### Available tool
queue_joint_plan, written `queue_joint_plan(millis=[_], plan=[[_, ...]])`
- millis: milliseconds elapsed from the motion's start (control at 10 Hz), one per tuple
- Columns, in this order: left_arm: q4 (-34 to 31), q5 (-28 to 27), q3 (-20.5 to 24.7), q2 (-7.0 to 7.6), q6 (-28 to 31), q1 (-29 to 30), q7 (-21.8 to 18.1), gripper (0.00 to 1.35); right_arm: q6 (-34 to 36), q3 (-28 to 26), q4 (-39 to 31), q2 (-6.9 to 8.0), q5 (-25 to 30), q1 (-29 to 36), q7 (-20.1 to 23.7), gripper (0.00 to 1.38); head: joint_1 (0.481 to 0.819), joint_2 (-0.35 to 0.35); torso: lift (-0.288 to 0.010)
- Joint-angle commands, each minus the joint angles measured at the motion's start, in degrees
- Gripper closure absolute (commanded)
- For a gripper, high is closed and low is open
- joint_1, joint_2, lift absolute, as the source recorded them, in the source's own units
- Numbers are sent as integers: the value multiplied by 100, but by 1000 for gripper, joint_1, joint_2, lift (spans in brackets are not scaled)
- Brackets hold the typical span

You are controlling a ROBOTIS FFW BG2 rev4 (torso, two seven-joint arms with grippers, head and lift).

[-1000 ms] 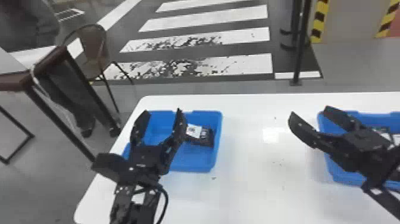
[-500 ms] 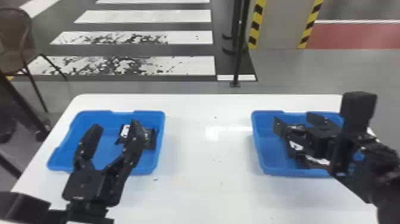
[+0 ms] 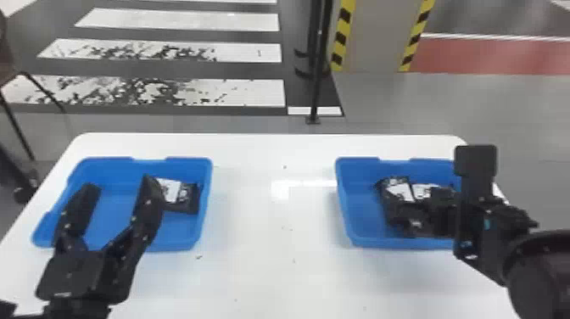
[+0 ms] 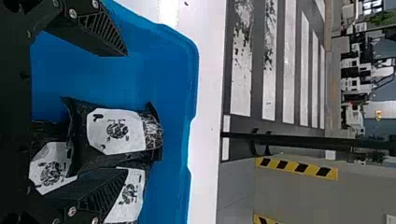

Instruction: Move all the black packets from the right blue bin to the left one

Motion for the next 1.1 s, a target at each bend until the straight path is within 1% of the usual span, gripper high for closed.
queue_joint_plan(millis=[0,400,600,800,1000], plan=[[0,26,-43,21,-28,-25,-1,226,253,-1,137,12,142,-169,0,150,695,-57,-140],[0,38,-88,39,-14,-67,-1,226,295,68,938,20,519,-732,-17,150,695,-93,-140],[0,38,-88,39,-14,-81,-1,226,295,159,1290,20,554,-886,-17,150,695,-108,-140],[14,38,-100,39,0,-95,-1,228,239,342,1768,20,565,-1097,-17,150,695,-107,-140],[14,15,-123,48,-28,-95,-1,228,98,399,2007,3,565,-1139,-17,159,695,-102,-140]])
